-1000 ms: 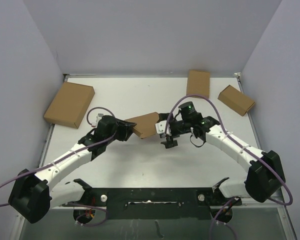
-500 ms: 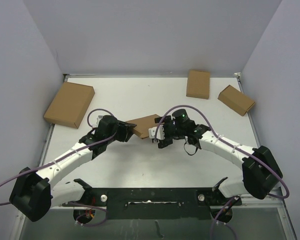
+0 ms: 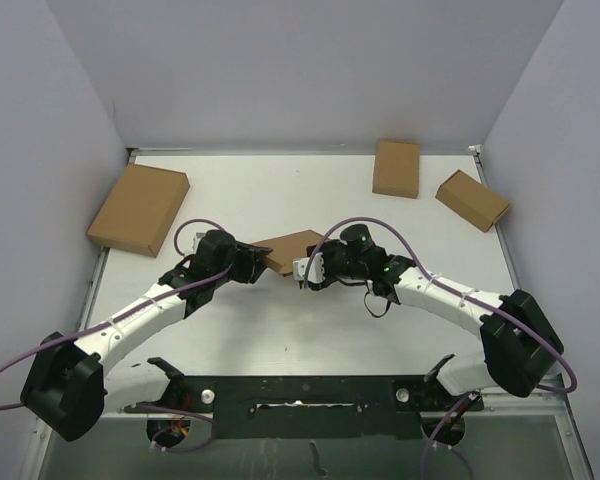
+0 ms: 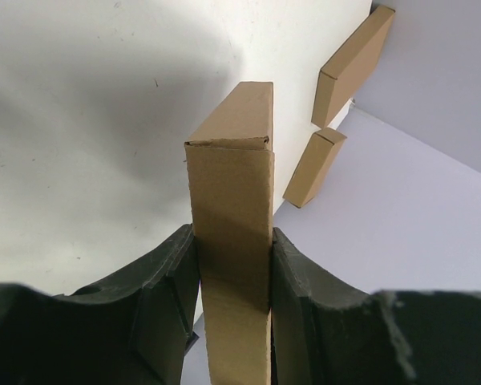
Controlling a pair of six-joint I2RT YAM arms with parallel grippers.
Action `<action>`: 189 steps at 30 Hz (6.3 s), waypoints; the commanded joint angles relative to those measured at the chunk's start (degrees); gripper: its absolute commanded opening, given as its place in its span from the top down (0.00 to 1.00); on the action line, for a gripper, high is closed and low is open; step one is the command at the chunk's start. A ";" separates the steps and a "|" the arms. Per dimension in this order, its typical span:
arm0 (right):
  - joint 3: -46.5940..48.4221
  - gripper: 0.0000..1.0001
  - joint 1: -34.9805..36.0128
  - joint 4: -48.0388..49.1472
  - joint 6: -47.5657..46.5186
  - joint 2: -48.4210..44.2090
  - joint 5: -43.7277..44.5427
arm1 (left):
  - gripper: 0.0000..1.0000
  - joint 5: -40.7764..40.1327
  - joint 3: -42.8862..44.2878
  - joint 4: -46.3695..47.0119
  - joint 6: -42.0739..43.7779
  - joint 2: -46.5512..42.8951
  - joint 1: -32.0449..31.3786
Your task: Fold the paper box
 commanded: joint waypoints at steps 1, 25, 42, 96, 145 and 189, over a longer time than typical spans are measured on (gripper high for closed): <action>-0.52 0.59 0.43 5.90 0.72 -0.30 1.69 | 0.67 0.09 1.40 2.90 -1.60 0.12 0.35; 5.49 0.69 -12.96 1.98 26.54 -1.57 -16.22 | 0.08 -1.49 -1.93 4.82 10.16 -12.38 0.50; 24.30 0.69 -26.91 -12.78 64.92 15.60 -48.20 | 0.02 1.98 -14.16 8.67 59.83 -34.06 1.57; 13.64 0.19 -31.92 -38.10 16.17 5.28 -39.35 | 0.15 14.99 -6.14 5.40 54.50 -12.85 4.15; 19.08 0.73 -32.37 -15.85 70.91 34.34 -41.39 | 0.10 23.00 0.95 22.19 50.70 21.38 6.40; 18.63 0.52 -32.52 -12.93 72.36 35.60 -49.22 | 0.09 23.63 -1.31 30.88 44.61 28.18 3.99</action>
